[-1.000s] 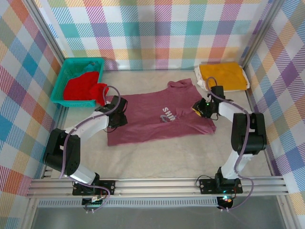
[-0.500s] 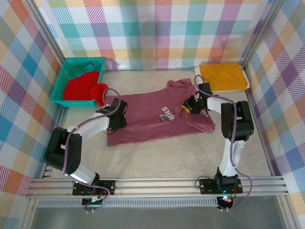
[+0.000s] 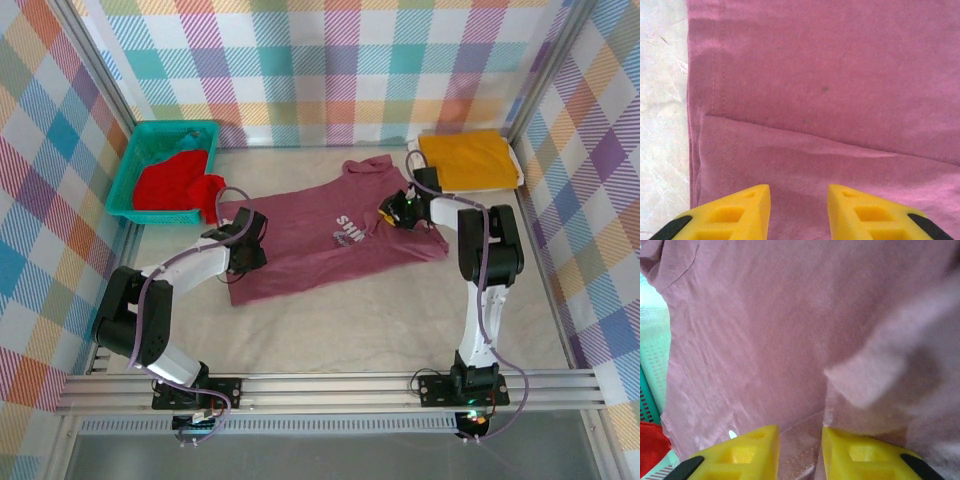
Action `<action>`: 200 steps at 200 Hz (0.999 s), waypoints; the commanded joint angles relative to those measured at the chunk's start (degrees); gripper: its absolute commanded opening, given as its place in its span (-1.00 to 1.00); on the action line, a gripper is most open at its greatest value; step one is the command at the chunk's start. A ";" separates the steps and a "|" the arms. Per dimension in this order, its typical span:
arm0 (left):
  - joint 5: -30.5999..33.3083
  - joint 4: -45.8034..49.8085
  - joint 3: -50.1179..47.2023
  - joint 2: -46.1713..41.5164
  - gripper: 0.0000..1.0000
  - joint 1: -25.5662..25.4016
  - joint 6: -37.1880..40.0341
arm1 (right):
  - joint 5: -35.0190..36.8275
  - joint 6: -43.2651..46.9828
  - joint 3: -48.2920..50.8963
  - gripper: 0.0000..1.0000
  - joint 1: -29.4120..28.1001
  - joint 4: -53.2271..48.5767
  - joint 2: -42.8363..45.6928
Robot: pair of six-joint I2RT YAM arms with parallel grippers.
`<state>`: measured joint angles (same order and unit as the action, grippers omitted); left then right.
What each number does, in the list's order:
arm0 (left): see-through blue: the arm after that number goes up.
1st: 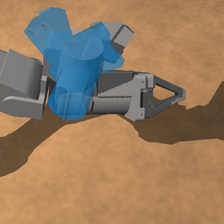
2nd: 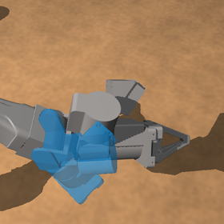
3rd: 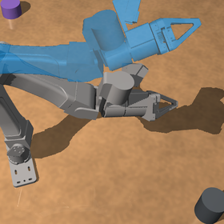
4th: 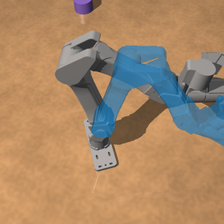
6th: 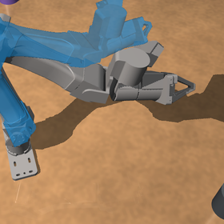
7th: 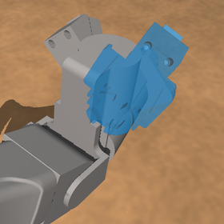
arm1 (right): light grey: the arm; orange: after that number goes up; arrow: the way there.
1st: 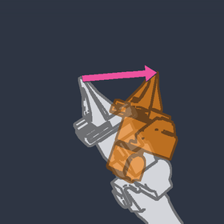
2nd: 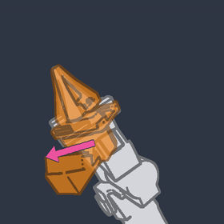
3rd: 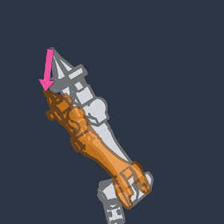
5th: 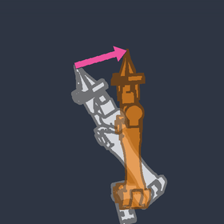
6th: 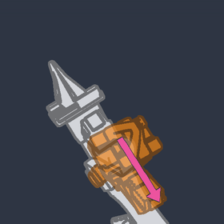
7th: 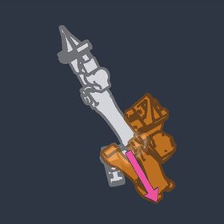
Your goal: Fold and stack the t-shirts
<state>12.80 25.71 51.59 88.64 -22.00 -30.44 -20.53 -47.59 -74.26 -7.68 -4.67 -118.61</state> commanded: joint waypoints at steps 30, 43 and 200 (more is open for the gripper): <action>0.16 -0.54 -1.14 -2.66 -0.26 -0.06 -0.29 | -0.11 4.09 7.10 -0.33 3.49 -4.99 9.15; -0.96 -0.46 -0.80 -2.77 -0.26 -0.06 -0.26 | 0.50 6.24 8.35 -0.30 3.58 -6.99 11.68; -6.12 -2.72 -11.13 1.36 -0.25 -5.26 -10.79 | 3.95 15.86 17.12 -0.25 11.55 -16.67 25.89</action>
<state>7.49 22.31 43.62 87.79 -29.08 -38.76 -17.04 -34.63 -55.37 6.90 -19.92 -94.67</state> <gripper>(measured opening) 0.374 0.385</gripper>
